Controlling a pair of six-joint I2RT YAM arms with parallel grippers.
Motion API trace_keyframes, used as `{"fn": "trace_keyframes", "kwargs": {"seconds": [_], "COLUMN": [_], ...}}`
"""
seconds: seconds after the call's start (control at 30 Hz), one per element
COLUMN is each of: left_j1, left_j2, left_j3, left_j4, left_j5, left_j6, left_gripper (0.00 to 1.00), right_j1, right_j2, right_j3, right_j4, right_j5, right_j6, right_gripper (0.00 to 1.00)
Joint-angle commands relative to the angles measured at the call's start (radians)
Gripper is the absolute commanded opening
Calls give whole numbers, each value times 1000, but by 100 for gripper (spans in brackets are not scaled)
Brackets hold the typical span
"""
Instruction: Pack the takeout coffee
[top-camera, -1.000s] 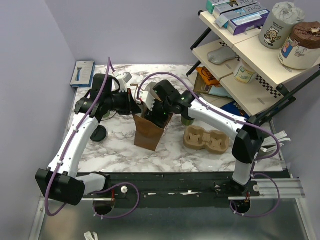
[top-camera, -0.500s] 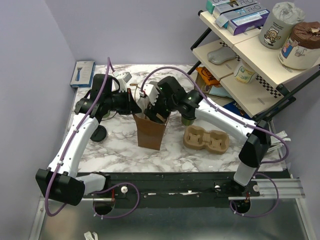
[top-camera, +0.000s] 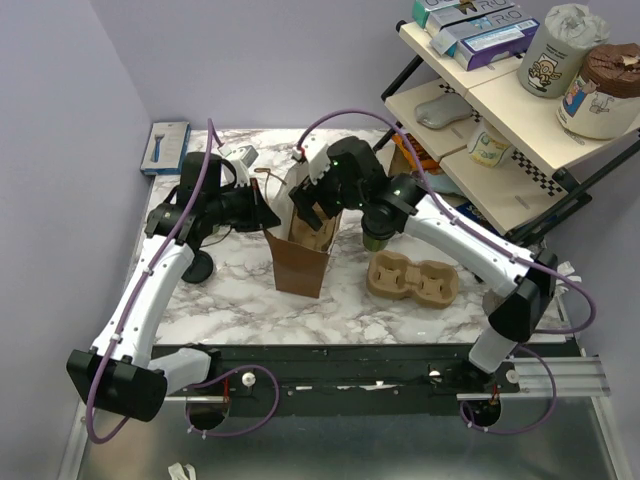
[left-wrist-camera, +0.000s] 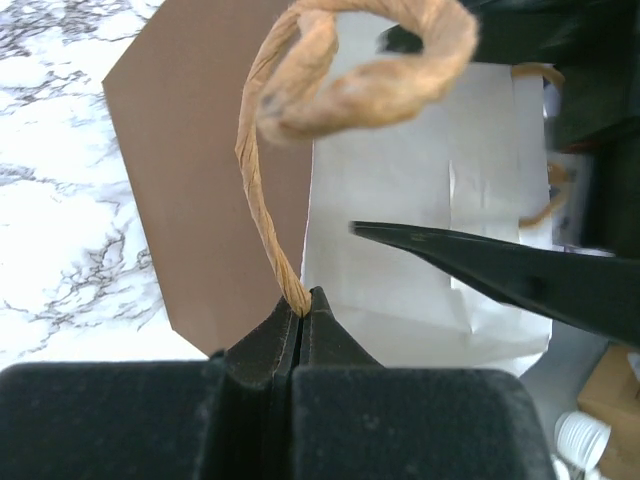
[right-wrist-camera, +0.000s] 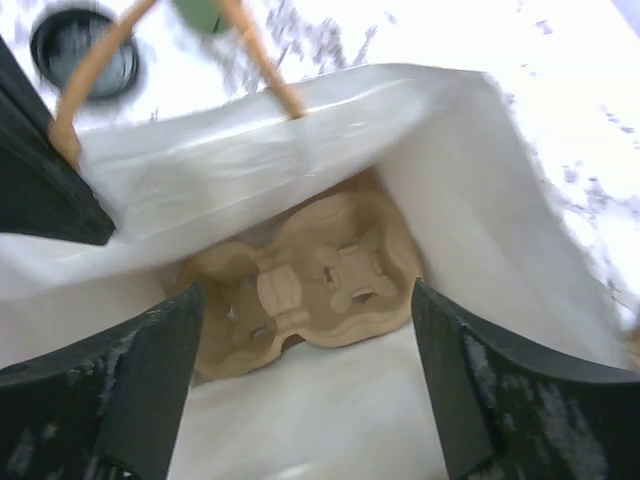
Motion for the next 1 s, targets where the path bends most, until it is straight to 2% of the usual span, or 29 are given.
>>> {"fn": "trace_keyframes", "kwargs": {"seconds": [0.0, 0.23, 0.33, 0.43, 0.53, 0.63, 0.77, 0.97], "left_j1": [-10, -49, -58, -58, -59, -59, -61, -61], "left_j2": [-41, -86, -92, -75, -75, -80, -57, -37], "left_j3": [-21, -48, -61, -73, -84, -110, -87, -87], "left_j4": [56, 110, 106, 93, 104, 132, 116, 141], "left_j5": [-99, -228, -332, -384, -407, -447, -461, -438], "left_j6": [-75, -187, -254, -293, -329, -360, -363, -380], "left_gripper": [0, 0, 0, 0, 0, 0, 0, 0], "right_j1": [7, 6, 6, 7, 6, 7, 6, 9], "right_j2": [-150, -212, -213, -196, -135, -80, 1, 92], "right_j3": [64, 36, 46, 75, 144, 161, 191, 231], "right_j4": [118, 280, 286, 229, 52, -68, -123, -187], "right_j5": [128, 130, 200, 431, 498, 449, 262, 216], "right_j6": [119, 272, 335, 382, 436, 497, 530, 498], "right_gripper": [98, 100, 100, 100, 100, 100, 99, 96]}}
